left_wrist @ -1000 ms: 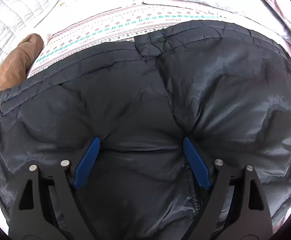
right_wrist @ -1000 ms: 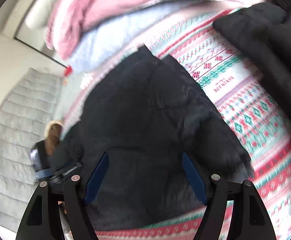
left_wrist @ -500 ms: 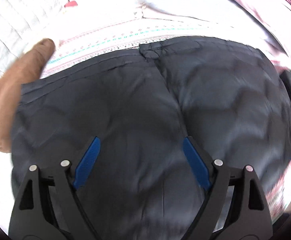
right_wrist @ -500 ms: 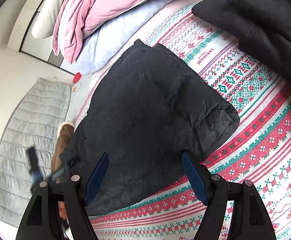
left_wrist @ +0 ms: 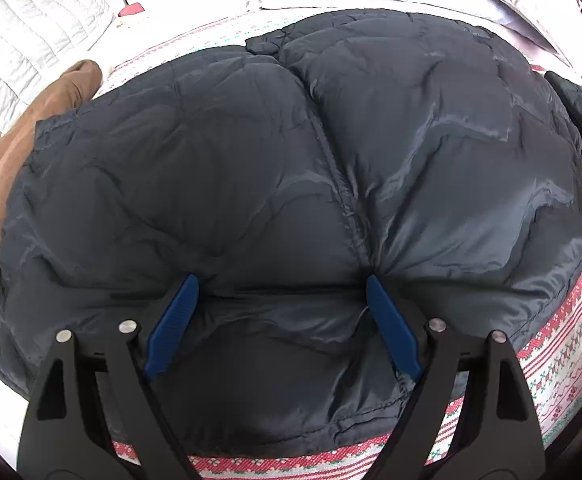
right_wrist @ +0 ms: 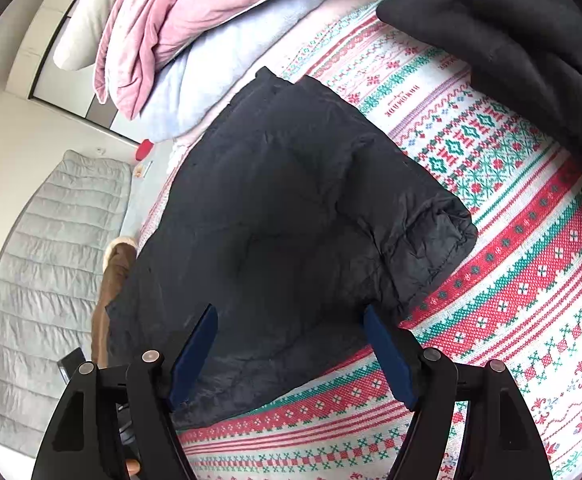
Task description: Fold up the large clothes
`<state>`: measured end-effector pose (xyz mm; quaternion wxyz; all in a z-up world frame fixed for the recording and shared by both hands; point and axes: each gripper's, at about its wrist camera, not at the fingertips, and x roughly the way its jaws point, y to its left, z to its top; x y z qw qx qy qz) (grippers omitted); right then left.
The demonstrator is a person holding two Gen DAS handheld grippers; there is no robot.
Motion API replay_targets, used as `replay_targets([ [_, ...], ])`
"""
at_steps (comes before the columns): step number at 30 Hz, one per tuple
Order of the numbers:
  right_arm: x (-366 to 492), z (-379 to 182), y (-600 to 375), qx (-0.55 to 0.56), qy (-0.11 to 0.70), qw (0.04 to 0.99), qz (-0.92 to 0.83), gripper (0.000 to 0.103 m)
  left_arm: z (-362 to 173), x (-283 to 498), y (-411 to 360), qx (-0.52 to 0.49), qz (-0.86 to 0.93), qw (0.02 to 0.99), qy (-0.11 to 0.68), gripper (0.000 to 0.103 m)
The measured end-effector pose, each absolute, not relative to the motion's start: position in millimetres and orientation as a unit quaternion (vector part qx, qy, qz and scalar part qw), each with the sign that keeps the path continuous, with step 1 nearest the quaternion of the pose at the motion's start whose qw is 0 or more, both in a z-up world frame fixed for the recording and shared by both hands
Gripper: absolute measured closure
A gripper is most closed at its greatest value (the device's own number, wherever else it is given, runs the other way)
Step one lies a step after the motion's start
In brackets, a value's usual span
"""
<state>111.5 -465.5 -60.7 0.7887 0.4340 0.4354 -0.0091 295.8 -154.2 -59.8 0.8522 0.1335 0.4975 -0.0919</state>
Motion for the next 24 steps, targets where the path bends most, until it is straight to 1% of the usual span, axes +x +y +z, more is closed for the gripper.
replay_targets([
  [4, 98.2, -69.0, -470.9, 0.459, 0.431, 0.777, -0.01, 0.026, -58.8, 297.0, -151.6, 0.138, -0.094, 0.853, 0.495, 0.017],
  [9, 89.8, -88.1, -480.7, 0.529, 0.431, 0.73, 0.021, 0.026, -58.0, 294.7, -152.1, 0.135, -0.097, 0.854, 0.494, 0.017],
  [14, 104.0, -96.4, -475.7, 0.516, 0.458, 0.724, 0.009, 0.026, -57.9, 291.8, -152.3, 0.135, -0.099, 0.853, 0.494, 0.017],
  [24, 127.8, -95.5, -478.5, 0.515, 0.437, 0.737, -0.027, 0.026, -59.1, 295.4, -151.1, 0.128, -0.106, 0.851, 0.497, 0.017],
])
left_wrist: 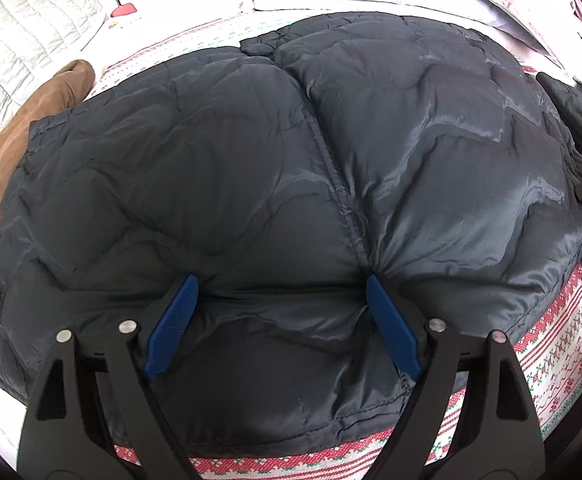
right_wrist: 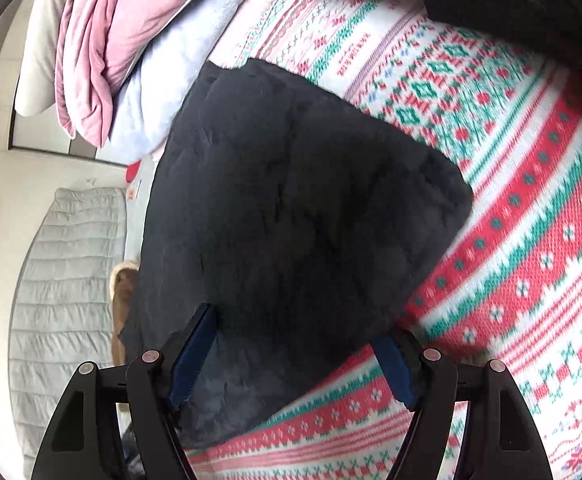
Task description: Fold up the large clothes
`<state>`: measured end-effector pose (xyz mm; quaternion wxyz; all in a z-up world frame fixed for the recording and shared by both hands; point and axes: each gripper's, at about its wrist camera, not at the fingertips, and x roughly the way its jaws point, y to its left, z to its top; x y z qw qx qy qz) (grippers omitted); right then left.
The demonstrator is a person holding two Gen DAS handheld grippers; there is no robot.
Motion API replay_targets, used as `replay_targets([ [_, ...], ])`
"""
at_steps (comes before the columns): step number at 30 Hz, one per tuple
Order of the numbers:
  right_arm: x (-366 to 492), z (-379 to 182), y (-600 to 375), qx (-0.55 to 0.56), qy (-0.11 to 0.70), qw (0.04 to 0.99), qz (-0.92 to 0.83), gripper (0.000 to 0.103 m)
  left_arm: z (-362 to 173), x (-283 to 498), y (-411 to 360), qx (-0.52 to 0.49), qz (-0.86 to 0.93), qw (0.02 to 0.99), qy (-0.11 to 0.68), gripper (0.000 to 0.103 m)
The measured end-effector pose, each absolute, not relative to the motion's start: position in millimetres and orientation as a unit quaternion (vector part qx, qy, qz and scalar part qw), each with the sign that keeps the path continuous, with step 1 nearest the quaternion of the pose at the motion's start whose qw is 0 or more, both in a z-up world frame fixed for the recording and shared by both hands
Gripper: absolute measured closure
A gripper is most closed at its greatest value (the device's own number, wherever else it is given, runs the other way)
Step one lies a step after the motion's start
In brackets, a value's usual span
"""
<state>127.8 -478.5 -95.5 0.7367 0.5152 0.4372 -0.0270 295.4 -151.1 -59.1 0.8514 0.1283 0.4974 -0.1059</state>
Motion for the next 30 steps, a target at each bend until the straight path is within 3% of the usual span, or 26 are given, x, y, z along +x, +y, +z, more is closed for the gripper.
replay_targets([
  [5, 137.0, -92.0, -470.6, 0.5, 0.429, 0.751, -0.037, 0.026, -59.5, 297.1, -152.8, 0.123, -0.106, 0.852, 0.497, 0.017],
  [14, 130.7, -48.2, -449.1, 0.468, 0.332, 0.819, 0.027, 0.028, -59.8, 298.4, -156.7, 0.121, -0.105, 0.852, 0.498, 0.017],
  [16, 128.5, -46.9, -446.0, 0.465, 0.322, 0.824, 0.028, 0.038, -59.7, 298.0, -157.3, 0.12, -0.106, 0.852, 0.498, 0.017],
  [18, 131.1, -41.6, -444.4, 0.449, 0.314, 0.836, 0.022, 0.063, -59.0, 297.0, -157.5, 0.119, -0.107, 0.852, 0.498, 0.017],
  [24, 128.7, -35.1, -447.9, 0.423, 0.305, 0.854, -0.002, 0.087, -56.5, 294.9, -159.1, 0.11, -0.115, 0.853, 0.497, 0.017],
  [30, 103.5, -14.7, -460.5, 0.395, 0.263, 0.878, -0.06, 0.092, -38.2, 289.0, -148.8, 0.055, -0.159, 0.853, 0.495, 0.017],
])
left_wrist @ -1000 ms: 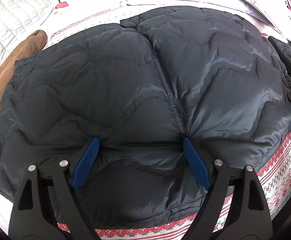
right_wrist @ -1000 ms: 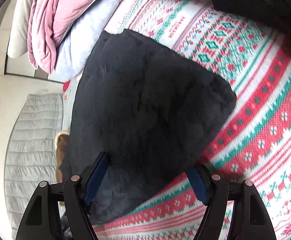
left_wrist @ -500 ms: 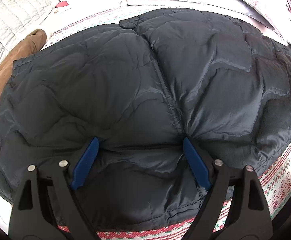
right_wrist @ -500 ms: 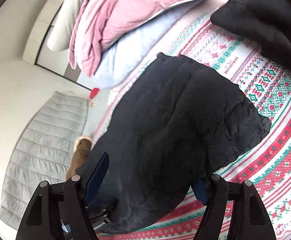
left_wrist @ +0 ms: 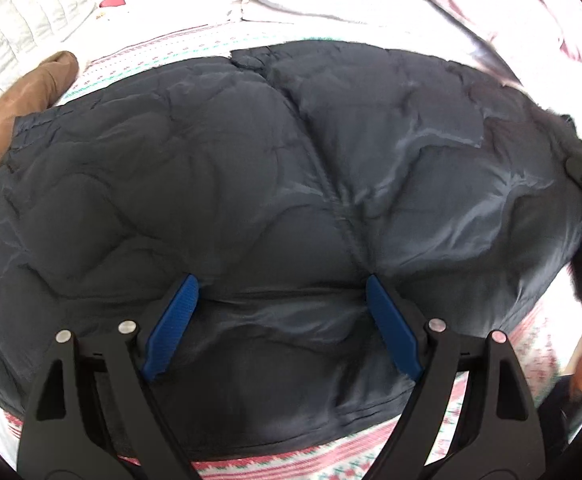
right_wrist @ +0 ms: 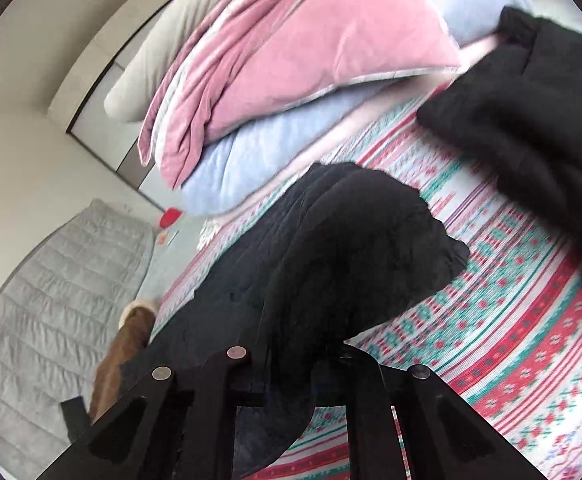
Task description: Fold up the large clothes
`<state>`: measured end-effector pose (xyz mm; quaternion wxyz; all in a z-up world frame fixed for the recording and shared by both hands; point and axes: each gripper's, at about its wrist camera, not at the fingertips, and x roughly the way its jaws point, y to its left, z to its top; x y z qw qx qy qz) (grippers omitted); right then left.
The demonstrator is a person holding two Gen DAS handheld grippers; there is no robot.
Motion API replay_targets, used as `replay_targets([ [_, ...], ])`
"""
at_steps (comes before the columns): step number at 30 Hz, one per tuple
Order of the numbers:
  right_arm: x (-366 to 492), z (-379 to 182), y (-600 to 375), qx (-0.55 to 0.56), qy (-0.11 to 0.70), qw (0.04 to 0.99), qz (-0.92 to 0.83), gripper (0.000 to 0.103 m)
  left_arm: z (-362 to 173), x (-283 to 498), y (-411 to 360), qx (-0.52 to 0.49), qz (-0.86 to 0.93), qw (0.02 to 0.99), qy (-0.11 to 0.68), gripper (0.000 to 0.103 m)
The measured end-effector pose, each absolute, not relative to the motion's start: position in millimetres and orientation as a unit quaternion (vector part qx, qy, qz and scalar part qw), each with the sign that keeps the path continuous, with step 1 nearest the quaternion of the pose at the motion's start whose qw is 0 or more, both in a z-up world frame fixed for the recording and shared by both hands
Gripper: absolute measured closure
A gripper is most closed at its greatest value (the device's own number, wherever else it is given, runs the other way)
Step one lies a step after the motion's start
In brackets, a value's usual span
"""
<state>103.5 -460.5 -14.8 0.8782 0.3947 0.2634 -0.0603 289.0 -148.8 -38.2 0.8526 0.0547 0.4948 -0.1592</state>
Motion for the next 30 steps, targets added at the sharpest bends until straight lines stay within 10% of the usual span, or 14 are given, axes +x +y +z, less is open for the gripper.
replay_targets([
  [30, 71.5, 26.3, -478.0, 0.315, 0.203, 0.918, -0.128, 0.093, -8.6, 281.5, 29.6, -0.095, -0.082, 0.862, 0.491, 0.017],
])
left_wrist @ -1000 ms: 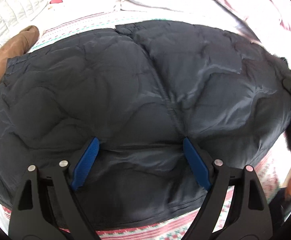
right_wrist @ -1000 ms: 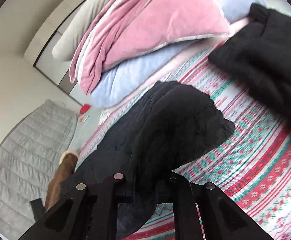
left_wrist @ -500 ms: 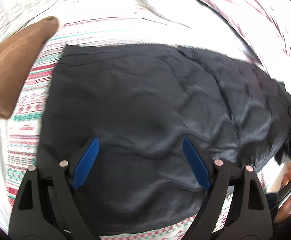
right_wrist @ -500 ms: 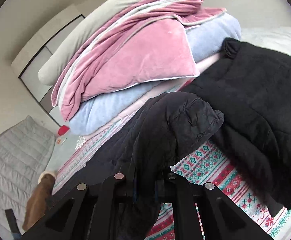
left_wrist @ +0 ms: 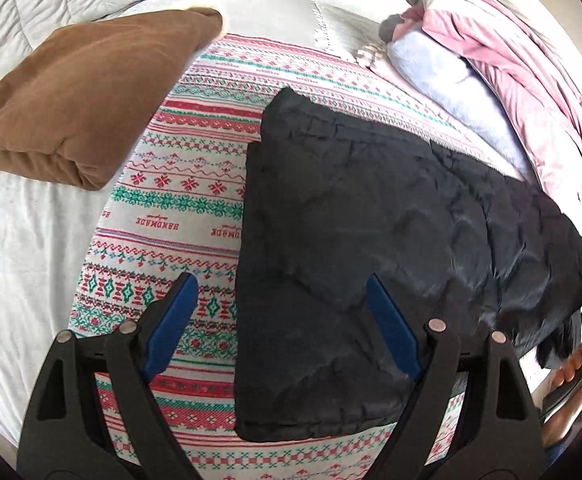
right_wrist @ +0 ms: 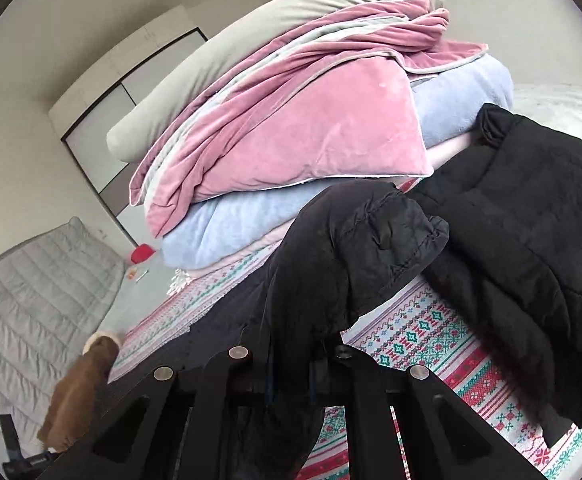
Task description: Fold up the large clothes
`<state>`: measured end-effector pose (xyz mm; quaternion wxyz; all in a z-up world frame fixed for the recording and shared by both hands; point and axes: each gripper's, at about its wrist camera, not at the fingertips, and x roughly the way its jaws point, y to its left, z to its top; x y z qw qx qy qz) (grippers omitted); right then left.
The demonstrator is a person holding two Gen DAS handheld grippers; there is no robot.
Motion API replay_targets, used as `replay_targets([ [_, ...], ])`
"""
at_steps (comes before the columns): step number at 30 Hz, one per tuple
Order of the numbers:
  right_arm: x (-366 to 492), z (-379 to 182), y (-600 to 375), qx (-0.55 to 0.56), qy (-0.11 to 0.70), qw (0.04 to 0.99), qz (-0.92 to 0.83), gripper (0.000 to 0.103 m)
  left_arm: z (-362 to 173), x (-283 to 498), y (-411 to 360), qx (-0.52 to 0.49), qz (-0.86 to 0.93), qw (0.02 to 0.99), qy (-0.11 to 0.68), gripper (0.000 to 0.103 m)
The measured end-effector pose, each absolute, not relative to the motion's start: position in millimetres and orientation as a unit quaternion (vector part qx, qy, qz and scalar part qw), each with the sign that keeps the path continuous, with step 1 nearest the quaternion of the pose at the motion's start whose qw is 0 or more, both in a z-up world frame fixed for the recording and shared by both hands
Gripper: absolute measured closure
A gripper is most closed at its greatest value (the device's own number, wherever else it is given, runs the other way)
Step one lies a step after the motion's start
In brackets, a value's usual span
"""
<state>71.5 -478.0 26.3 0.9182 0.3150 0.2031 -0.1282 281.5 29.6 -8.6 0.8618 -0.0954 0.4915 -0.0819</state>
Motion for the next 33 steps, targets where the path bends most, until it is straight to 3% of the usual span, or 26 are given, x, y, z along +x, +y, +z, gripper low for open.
replay_targets([
  [12, 71.6, 44.5, -458.8, 0.281, 0.176, 0.935, -0.125, 0.093, -52.9, 322.0, 17.3, -0.163, -0.09, 0.81, 0.556, 0.023],
  [23, 94.9, 118.3, -276.9, -0.021, 0.117, 0.992, 0.044, 0.093, -57.1, 330.5, 18.1, -0.173, -0.097, 0.811, 0.55, 0.038],
  [28, 105.7, 100.5, -185.8, -0.113, 0.132, 0.975, 0.139, 0.093, -59.6, 335.0, 25.2, -0.195, -0.105, 0.806, 0.548, 0.044],
  [33, 103.4, 40.3, -115.2, -0.205, 0.174, 0.94, 0.21, 0.093, -61.3, 336.9, 37.5, -0.223, -0.117, 0.795, 0.552, 0.044],
])
